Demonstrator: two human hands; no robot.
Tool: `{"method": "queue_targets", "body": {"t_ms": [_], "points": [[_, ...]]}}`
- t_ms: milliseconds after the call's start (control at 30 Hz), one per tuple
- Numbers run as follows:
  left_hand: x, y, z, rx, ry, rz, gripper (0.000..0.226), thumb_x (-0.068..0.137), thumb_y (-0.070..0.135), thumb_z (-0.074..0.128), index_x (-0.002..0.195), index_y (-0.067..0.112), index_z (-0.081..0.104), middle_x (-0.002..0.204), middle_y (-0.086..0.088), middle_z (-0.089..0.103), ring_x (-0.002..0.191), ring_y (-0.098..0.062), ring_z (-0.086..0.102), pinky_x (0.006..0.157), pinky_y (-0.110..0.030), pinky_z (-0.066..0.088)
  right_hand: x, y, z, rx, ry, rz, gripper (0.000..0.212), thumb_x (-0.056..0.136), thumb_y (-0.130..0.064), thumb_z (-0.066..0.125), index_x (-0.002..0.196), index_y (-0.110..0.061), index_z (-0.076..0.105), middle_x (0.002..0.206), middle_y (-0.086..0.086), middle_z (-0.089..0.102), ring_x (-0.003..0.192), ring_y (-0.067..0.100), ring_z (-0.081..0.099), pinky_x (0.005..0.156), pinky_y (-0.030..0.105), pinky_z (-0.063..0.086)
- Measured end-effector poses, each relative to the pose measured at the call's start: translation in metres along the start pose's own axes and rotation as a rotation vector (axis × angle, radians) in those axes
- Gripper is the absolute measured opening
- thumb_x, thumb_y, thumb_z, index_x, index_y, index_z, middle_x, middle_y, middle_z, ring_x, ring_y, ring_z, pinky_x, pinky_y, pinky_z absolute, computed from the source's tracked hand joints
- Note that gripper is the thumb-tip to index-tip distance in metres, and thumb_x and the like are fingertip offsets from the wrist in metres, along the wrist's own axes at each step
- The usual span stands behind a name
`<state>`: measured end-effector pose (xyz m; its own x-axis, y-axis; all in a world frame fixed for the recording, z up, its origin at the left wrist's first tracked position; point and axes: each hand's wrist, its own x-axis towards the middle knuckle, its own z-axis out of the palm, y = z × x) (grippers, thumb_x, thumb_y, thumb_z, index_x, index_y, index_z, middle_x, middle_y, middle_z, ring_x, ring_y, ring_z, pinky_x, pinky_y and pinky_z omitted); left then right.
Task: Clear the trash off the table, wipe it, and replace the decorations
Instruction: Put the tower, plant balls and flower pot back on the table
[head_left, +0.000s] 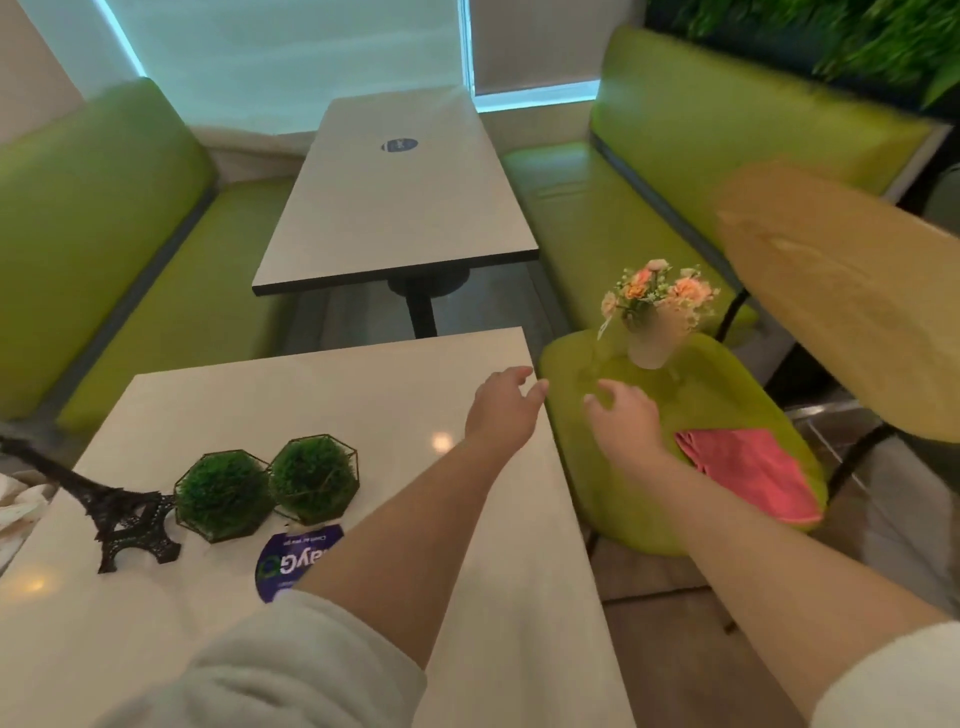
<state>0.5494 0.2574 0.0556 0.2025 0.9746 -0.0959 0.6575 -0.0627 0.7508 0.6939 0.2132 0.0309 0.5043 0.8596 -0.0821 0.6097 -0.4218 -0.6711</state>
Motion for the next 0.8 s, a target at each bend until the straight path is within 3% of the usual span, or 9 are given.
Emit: {"method": "queue_targets", "body": {"t_ms": [233, 600, 800], "points": [[0.055, 0.057, 0.088, -0.090, -0.174, -0.026, 0.055, 0.099, 0.044, 0.049, 0.144, 0.014, 0.044, 0.143, -0.004, 0.051, 0.130, -0.021, 0.049, 0.105, -0.034, 0.039, 0.079, 0.070, -0.053, 0.025, 0.007, 0.087, 0.043, 0.100, -0.036, 0.049, 0.138, -0.016, 0.051, 0.140, 0.013, 0.048, 0.134, 0.030, 0.038, 0.110, 0.040, 0.032], [0.133, 0.079, 0.176, -0.169, -0.219, -0.181, 0.059, 0.100, 0.044, 0.046, 0.148, 0.011, 0.037, 0.149, -0.006, 0.044, 0.133, -0.022, 0.045, 0.105, -0.033, 0.038, 0.185, 0.144, -0.063, 0.178, -0.026, 0.257, 0.045, 0.101, -0.036, 0.045, 0.138, -0.010, 0.051, 0.141, 0.013, 0.049, 0.130, 0.032, 0.045, 0.106, 0.044, 0.040], [0.170, 0.084, 0.206, -0.210, -0.235, -0.195, 0.076, 0.093, 0.028, 0.064, 0.153, 0.013, 0.021, 0.154, -0.004, 0.035, 0.133, -0.021, 0.044, 0.096, -0.025, 0.040, 0.239, 0.148, -0.053, 0.393, -0.068, 0.258, 0.044, 0.106, -0.030, 0.036, 0.146, -0.012, 0.043, 0.148, 0.010, 0.045, 0.134, 0.031, 0.042, 0.105, 0.038, 0.036]]}}
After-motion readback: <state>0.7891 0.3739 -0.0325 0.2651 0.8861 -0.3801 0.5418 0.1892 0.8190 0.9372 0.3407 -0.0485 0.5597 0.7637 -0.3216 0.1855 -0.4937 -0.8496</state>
